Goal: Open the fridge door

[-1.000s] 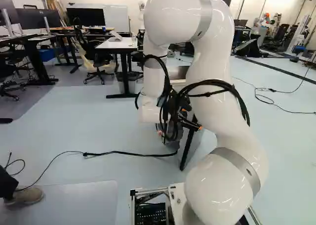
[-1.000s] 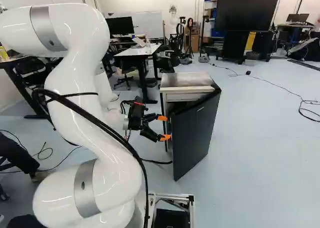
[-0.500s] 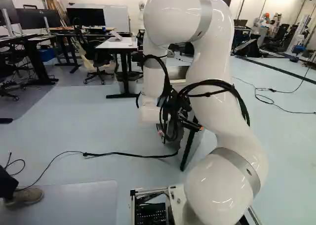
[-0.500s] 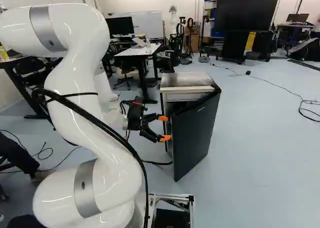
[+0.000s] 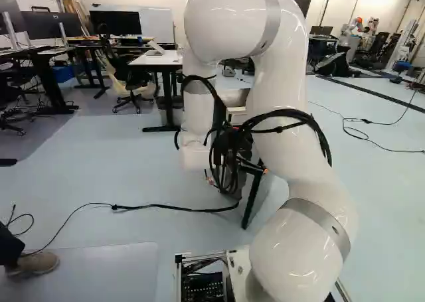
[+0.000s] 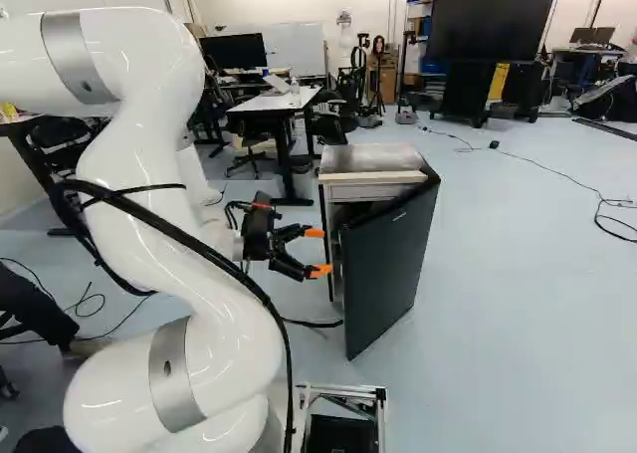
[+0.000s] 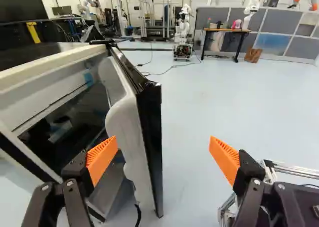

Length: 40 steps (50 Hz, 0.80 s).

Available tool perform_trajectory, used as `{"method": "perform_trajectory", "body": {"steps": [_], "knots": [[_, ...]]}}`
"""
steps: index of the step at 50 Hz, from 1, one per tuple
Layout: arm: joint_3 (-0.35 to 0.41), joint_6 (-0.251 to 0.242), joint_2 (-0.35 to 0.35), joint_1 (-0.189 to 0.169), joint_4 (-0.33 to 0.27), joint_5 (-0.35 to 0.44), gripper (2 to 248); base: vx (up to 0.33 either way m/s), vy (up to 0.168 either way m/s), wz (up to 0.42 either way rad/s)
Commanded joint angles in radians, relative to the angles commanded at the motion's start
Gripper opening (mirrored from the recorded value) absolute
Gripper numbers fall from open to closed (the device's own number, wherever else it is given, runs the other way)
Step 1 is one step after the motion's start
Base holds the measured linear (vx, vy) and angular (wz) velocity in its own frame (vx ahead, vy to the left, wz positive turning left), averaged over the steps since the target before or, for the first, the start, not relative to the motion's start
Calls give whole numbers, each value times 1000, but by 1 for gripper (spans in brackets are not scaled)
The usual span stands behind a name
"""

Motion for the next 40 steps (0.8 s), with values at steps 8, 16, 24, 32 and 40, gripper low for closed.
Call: {"method": "perform_trajectory", "body": {"steps": [8, 16, 24, 32, 40], "knots": [[-36, 0, -9, 5, 0, 5, 247, 0, 0, 0], [-83, 0, -23, -11, 0, 10, 247, 0, 0, 0], [-126, 0, -37, -47, 0, 15, 247, 0, 0, 0], [-156, 0, -47, -92, 0, 20, 247, 0, 0, 0], [-173, 0, -53, -135, 0, 25, 247, 0, 0, 0]]}}
